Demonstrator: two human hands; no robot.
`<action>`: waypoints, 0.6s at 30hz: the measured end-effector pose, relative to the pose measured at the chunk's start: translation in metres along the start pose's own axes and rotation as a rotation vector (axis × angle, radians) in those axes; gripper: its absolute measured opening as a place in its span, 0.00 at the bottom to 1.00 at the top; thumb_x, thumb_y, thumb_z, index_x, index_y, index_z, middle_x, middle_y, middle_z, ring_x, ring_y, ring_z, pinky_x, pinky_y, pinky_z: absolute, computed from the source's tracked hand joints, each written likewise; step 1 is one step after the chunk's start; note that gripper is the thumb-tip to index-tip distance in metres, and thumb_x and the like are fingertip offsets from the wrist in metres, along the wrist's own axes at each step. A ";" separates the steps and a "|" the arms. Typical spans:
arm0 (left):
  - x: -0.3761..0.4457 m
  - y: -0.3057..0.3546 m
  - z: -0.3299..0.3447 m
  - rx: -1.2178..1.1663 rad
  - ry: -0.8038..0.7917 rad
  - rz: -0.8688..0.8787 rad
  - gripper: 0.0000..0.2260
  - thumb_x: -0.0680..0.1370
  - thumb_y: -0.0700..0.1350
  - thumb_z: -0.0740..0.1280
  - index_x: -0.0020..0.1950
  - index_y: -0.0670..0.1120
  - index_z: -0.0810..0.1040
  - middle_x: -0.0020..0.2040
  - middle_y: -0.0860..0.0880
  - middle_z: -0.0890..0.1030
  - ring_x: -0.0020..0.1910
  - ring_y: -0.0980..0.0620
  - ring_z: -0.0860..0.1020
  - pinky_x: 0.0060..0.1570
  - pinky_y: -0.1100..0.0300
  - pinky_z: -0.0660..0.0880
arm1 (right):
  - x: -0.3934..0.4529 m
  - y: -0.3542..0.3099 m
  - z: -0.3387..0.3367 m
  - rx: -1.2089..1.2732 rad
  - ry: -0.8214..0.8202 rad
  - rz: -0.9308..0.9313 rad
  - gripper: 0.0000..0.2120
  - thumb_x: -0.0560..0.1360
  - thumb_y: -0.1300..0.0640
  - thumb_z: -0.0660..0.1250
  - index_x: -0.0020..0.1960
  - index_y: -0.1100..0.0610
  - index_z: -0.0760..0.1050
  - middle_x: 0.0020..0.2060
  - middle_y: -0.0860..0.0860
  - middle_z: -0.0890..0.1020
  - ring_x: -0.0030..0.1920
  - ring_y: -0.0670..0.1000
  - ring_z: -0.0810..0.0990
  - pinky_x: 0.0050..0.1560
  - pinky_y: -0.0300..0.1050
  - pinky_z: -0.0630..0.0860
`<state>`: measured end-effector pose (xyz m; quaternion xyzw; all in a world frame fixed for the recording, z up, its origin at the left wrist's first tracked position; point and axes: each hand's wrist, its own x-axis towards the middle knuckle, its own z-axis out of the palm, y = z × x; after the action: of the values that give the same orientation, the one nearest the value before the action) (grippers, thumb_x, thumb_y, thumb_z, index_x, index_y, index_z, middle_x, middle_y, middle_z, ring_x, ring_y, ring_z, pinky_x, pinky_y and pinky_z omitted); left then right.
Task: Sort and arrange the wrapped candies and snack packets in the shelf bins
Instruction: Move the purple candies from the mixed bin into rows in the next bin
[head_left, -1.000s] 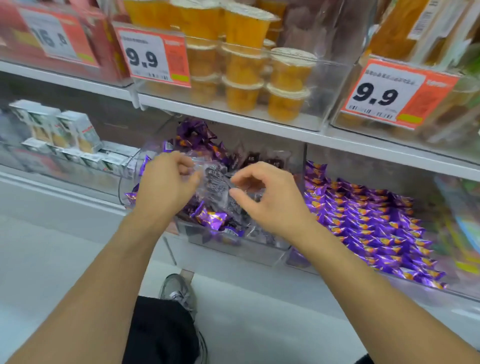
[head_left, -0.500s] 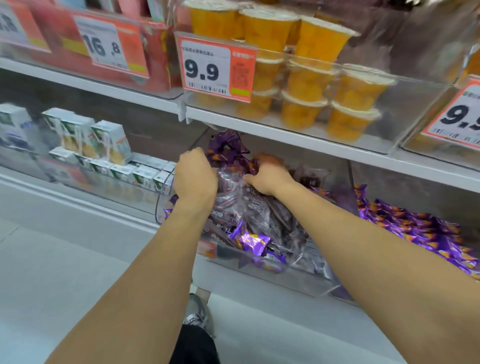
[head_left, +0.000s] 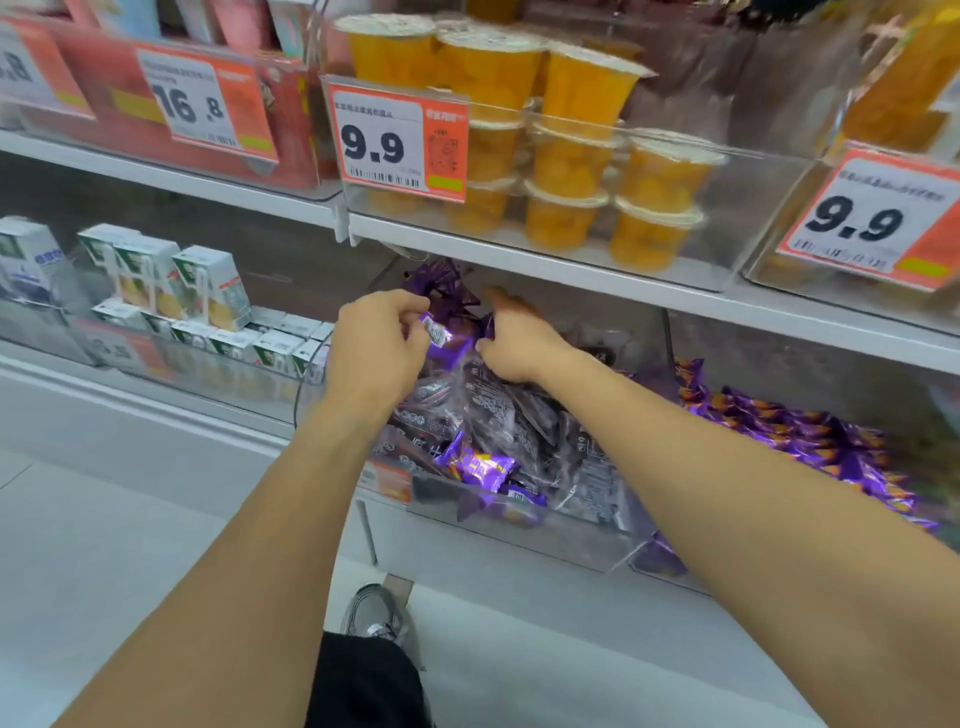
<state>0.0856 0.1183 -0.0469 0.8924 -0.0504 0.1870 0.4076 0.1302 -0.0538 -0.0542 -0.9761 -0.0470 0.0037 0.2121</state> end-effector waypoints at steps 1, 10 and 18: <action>-0.007 -0.001 -0.002 -0.005 -0.018 0.024 0.12 0.77 0.39 0.65 0.58 0.47 0.83 0.41 0.50 0.82 0.38 0.53 0.78 0.48 0.59 0.76 | 0.003 0.001 0.004 -0.035 -0.053 -0.002 0.30 0.78 0.58 0.66 0.77 0.55 0.58 0.63 0.60 0.75 0.58 0.59 0.76 0.54 0.46 0.73; -0.032 -0.007 -0.023 -0.271 -0.033 0.006 0.12 0.82 0.38 0.60 0.52 0.48 0.82 0.39 0.51 0.80 0.33 0.55 0.77 0.31 0.73 0.69 | 0.025 0.000 0.009 -0.305 -0.119 0.084 0.16 0.80 0.47 0.65 0.53 0.61 0.78 0.52 0.59 0.81 0.48 0.58 0.77 0.47 0.43 0.72; -0.037 -0.002 -0.019 -0.549 -0.179 -0.246 0.10 0.83 0.38 0.58 0.51 0.44 0.79 0.47 0.44 0.83 0.28 0.49 0.83 0.30 0.64 0.78 | -0.002 0.016 -0.004 0.150 0.213 0.185 0.13 0.68 0.58 0.79 0.49 0.55 0.79 0.45 0.52 0.83 0.46 0.52 0.82 0.47 0.42 0.76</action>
<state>0.0459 0.1313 -0.0509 0.7614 -0.0264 0.0364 0.6467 0.1294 -0.0705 -0.0571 -0.9525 0.0664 -0.0770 0.2870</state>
